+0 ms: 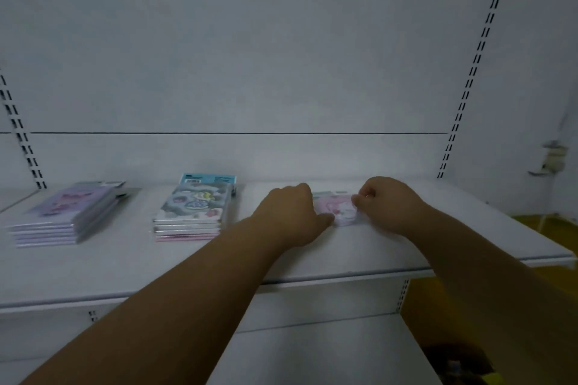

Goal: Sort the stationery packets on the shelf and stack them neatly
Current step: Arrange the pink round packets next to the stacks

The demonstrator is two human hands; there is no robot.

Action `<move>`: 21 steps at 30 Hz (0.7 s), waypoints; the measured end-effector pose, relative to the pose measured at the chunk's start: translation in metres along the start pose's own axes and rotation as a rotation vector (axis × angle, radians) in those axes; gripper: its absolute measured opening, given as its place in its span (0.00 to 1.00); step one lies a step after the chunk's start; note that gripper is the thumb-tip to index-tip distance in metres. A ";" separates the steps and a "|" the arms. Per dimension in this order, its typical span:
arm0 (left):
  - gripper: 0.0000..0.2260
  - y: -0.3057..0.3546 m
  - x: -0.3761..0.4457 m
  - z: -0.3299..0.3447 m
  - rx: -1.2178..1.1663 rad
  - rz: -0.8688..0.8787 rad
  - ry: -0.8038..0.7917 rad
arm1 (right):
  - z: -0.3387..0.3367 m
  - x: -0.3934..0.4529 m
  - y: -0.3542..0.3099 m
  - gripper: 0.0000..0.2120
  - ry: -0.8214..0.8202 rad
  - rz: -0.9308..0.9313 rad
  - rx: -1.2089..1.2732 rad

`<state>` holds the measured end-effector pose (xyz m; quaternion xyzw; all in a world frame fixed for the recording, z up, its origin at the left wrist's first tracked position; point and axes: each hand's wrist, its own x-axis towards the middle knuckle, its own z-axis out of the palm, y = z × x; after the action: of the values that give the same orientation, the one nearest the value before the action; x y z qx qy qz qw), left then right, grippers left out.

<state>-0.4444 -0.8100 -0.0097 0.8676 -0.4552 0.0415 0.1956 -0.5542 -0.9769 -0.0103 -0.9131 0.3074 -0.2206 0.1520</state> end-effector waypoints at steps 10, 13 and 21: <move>0.14 0.008 0.000 0.012 -0.048 -0.064 0.062 | 0.015 0.001 0.000 0.12 -0.009 -0.072 0.046; 0.16 0.001 -0.007 0.009 -0.041 -0.064 0.080 | 0.016 -0.005 -0.006 0.12 -0.027 -0.108 0.066; 0.13 -0.006 -0.022 0.007 -0.039 -0.074 0.136 | -0.003 -0.029 0.008 0.15 -0.103 -0.207 0.035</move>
<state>-0.4529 -0.7923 -0.0239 0.8749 -0.4093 0.0844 0.2445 -0.5801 -0.9650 -0.0201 -0.9473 0.1991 -0.1932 0.1600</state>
